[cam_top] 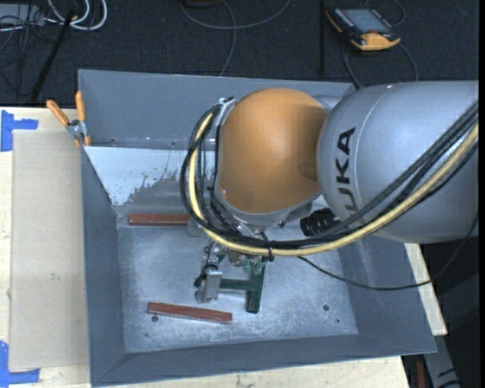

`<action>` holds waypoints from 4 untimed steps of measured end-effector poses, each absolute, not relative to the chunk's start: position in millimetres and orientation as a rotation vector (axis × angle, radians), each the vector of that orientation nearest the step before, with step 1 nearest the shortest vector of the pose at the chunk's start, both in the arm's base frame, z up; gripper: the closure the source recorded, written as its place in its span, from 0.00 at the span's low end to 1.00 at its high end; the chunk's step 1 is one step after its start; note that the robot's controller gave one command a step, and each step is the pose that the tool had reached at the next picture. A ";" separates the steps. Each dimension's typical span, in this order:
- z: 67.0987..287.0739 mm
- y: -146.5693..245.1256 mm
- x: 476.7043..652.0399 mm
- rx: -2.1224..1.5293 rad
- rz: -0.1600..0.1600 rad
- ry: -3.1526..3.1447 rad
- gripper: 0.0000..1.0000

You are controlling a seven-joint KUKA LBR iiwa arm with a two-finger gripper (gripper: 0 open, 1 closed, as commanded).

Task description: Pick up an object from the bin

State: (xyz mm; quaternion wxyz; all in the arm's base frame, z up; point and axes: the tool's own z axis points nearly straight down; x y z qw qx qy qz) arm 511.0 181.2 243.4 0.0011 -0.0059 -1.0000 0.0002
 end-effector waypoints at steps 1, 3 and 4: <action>74.7 177.1 486.9 0.134 0.005 -3.129 0.00; 196.7 164.4 494.1 0.133 -0.002 -3.146 1.00; 273.0 164.6 499.1 0.235 -0.003 -3.141 1.00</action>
Offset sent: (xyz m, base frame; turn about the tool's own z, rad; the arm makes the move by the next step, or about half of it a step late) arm -0.0218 -0.0030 -0.1636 -0.0997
